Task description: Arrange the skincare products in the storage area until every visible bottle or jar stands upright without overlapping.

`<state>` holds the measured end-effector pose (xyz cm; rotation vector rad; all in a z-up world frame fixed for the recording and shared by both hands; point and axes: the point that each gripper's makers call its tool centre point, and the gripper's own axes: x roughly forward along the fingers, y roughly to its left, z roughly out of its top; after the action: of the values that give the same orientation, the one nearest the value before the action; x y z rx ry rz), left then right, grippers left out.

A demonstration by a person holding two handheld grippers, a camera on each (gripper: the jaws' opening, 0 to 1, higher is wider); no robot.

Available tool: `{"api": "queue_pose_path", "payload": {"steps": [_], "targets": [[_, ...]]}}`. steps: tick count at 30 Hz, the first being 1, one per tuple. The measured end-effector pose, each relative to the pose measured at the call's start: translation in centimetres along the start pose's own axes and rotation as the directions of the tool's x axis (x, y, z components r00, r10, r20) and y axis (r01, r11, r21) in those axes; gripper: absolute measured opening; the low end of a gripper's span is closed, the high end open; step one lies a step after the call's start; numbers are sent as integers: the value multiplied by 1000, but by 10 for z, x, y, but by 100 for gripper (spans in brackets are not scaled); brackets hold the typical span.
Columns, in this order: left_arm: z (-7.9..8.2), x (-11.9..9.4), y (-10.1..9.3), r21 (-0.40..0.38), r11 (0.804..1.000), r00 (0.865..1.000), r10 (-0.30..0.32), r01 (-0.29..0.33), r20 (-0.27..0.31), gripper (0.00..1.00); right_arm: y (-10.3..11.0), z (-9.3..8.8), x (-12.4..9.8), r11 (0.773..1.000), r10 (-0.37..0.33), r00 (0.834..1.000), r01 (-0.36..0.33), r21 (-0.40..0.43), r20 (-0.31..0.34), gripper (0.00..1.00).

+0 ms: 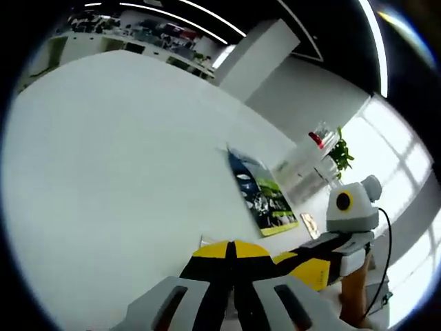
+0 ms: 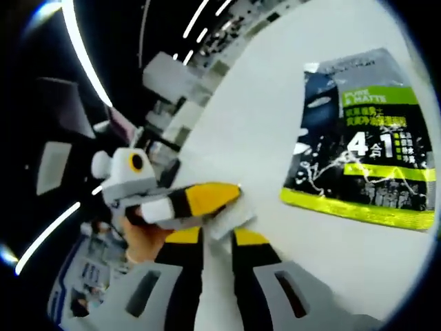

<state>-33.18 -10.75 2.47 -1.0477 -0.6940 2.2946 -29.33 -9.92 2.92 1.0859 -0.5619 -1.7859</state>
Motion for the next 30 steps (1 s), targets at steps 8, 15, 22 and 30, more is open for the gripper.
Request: {"api": "queue_pose_path", "payload": {"steps": [8, 15, 22, 30], "targets": [[4, 1, 1, -9, 1000, 1000, -5, 5, 0, 0, -2, 22, 0, 999, -2, 995, -1, 39, 98, 8], [2, 3, 1, -3, 1000, 1000, -10, 10, -4, 0, -12, 25, 2, 999, -46, 995, 43, 32, 91, 8], [16, 5, 4, -33, 999, 999, -10, 11, 33, 0, -20, 19, 1, 994, -109, 991, 111, -22, 83, 0], [68, -12, -1, 76, 993, 928, -110, 88, 357, 6, -7, 30, -12, 992, -57, 986, 73, -98, 154, 0]]}}
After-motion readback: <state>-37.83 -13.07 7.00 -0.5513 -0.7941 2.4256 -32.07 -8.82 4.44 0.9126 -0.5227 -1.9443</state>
